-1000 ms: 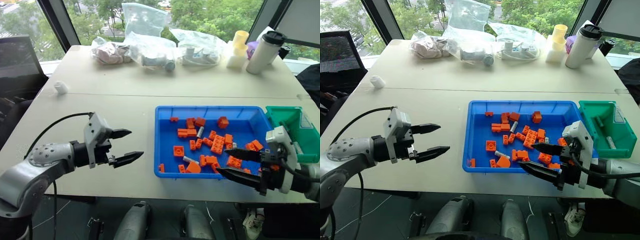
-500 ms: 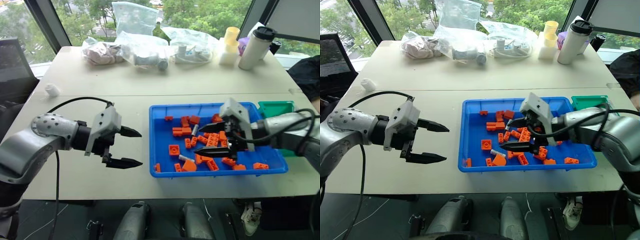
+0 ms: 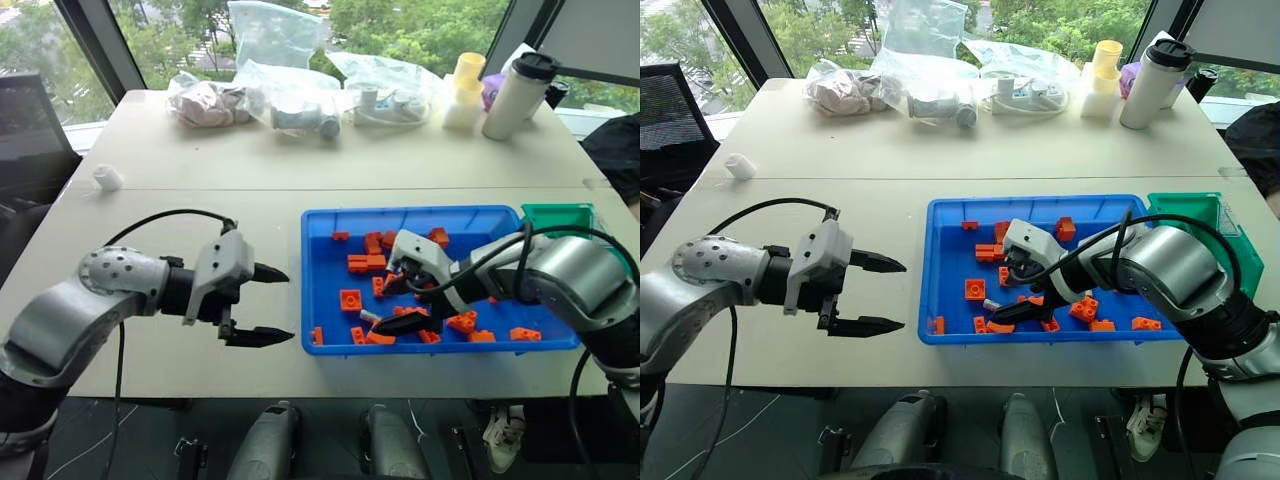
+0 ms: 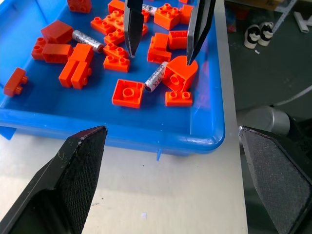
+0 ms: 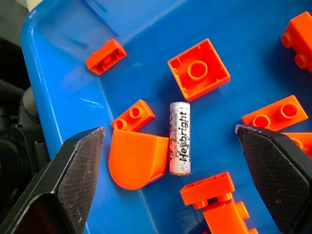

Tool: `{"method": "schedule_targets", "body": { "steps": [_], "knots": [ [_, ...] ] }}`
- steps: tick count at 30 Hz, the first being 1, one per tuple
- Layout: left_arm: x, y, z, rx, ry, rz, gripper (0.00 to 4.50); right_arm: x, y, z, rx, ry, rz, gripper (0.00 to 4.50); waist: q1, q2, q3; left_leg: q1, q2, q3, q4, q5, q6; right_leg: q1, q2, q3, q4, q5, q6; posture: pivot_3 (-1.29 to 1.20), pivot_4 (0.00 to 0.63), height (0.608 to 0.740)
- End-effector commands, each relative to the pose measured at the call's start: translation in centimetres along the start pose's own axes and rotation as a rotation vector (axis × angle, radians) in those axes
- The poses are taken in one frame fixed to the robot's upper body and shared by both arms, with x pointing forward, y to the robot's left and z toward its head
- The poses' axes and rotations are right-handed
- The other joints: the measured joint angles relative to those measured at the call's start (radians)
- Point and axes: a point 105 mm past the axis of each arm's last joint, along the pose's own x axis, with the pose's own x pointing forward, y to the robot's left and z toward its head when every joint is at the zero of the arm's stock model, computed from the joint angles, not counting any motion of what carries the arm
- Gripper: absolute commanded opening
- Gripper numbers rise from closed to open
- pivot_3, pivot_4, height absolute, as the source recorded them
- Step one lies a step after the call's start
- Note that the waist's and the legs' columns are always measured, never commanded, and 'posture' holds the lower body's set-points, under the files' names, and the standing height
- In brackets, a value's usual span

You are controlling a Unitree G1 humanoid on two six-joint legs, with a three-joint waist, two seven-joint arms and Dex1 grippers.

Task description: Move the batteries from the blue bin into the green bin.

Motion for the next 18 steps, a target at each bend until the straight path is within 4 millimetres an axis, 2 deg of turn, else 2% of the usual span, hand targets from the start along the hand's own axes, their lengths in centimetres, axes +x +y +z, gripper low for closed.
{"method": "schedule_targets", "body": {
  "steps": [1, 10, 13, 18],
  "knots": [
    [0.2, -0.1, 0.5, 0.036, -0.021, 0.014, 4.50, 0.9, 0.0, 0.5, -0.011, 0.006, 0.010, 4.46, -0.003, 0.000, 0.000, 0.000, 0.000, 0.000, 0.000, 0.000, 0.000, 0.000, 0.000, 0.000, 0.000, 0.000, 0.000, 0.00, 0.150, 0.740],
    [0.7, 0.1, 0.4, 0.041, -0.034, 0.028, 4.50, 2.3, -0.6, 0.7, -0.024, 0.044, -0.011, 4.46, -0.001, 0.000, 0.000, 0.000, 0.000, 0.000, 0.000, 0.002, -0.004, -0.001, 0.001, 0.000, 0.001, 0.000, 0.000, 0.00, 0.150, 0.740],
    [0.8, 0.2, 0.6, 0.043, -0.047, 0.039, 4.50, 2.7, -0.8, -0.2, -0.097, 0.104, -0.044, 3.62, 0.000, 0.000, 0.000, 0.000, 0.000, 0.000, 0.000, 0.002, -0.004, 0.000, 0.001, 0.000, 0.001, 0.000, 0.000, 0.00, 0.150, 0.740],
    [0.9, 0.4, 0.9, 0.049, -0.061, 0.055, 4.50, 3.3, -0.4, -0.8, -0.213, 0.159, -0.060, 0.94, -0.001, 0.000, -0.001, 0.001, 0.000, 0.000, 0.000, 0.002, -0.004, 0.000, 0.001, 0.000, 0.001, 0.000, 0.001, 0.00, 0.150, 0.740]
  ]
}}
